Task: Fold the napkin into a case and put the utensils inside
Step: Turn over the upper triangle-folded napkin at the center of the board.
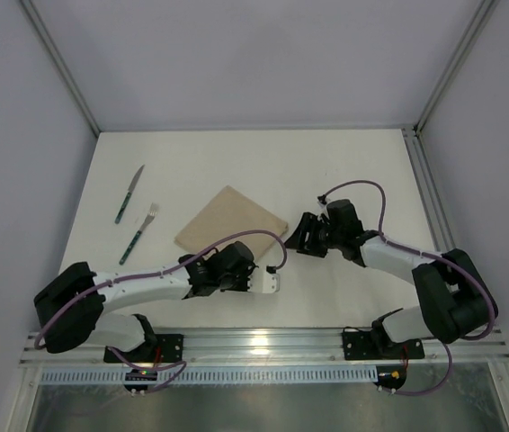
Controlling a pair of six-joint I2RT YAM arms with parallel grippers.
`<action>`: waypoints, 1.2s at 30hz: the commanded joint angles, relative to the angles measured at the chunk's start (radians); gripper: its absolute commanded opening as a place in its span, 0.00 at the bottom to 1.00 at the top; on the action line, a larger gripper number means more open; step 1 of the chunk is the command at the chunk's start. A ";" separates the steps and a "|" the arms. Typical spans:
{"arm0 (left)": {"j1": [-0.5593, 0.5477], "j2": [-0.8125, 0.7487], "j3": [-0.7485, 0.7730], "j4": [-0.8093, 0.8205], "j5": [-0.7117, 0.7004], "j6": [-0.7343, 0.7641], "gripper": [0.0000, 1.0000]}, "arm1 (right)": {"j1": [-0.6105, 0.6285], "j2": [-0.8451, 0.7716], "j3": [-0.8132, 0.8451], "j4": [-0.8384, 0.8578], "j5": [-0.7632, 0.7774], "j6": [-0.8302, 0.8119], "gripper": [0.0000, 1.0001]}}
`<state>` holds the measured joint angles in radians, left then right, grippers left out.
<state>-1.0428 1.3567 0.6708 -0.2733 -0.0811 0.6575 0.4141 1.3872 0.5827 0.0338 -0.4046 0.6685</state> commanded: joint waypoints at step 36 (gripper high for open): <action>0.026 -0.116 0.145 -0.105 0.078 -0.072 0.00 | 0.026 0.496 -0.029 0.612 0.128 0.553 0.51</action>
<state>-1.0203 1.2720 0.8154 -0.3565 -0.0486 0.6022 0.4377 1.8339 0.5632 0.7532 -0.3775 1.2629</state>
